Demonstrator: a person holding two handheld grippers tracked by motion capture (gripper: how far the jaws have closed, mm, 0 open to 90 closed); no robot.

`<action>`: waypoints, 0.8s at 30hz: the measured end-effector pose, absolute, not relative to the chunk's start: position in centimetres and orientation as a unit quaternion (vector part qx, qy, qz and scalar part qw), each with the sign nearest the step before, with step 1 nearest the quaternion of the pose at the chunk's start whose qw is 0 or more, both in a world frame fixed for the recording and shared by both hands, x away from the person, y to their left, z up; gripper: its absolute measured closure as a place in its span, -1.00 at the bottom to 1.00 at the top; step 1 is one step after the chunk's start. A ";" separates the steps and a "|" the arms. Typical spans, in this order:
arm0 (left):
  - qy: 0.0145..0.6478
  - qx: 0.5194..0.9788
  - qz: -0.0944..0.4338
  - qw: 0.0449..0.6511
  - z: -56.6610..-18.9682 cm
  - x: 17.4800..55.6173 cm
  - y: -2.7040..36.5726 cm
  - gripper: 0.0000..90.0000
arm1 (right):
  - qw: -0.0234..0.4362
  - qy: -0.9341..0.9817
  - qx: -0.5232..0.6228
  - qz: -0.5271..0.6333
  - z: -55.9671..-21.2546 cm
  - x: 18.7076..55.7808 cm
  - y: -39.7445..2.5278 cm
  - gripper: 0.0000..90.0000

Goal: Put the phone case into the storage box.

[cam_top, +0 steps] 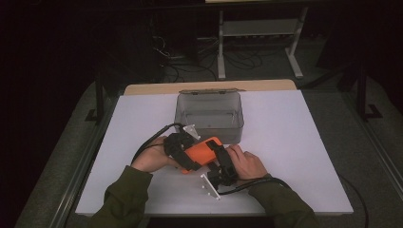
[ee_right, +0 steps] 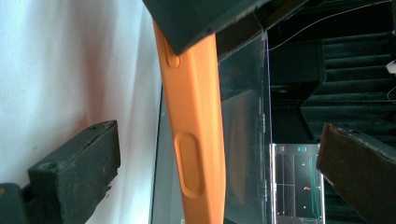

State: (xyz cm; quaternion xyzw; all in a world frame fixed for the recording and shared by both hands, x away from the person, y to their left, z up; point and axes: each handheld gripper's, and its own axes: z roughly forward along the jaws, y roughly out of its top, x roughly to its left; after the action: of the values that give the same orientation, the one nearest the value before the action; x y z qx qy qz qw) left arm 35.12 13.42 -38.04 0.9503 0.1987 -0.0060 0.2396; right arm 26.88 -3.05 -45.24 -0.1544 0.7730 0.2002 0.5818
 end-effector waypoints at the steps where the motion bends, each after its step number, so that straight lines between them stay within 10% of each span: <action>1: 0.199 0.951 -0.006 0.239 -38.0 35.1 13.4 -0.67 | 0.582 0.773 -0.154 0.200 -45.2 26.9 -3.0 -0.98; 24: 0.200 0.951 -0.007 0.238 -38.0 35.1 13.4 -0.67 | 0.611 0.751 -0.167 0.185 -45.8 26.5 -3.0 -0.58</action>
State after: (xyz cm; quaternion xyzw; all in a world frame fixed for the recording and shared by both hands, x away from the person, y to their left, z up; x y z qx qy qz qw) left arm 35.10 13.45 -38.00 0.9506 0.1997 -0.0069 0.2377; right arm 26.45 -3.01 -45.75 -0.1674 0.7513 0.1850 0.6110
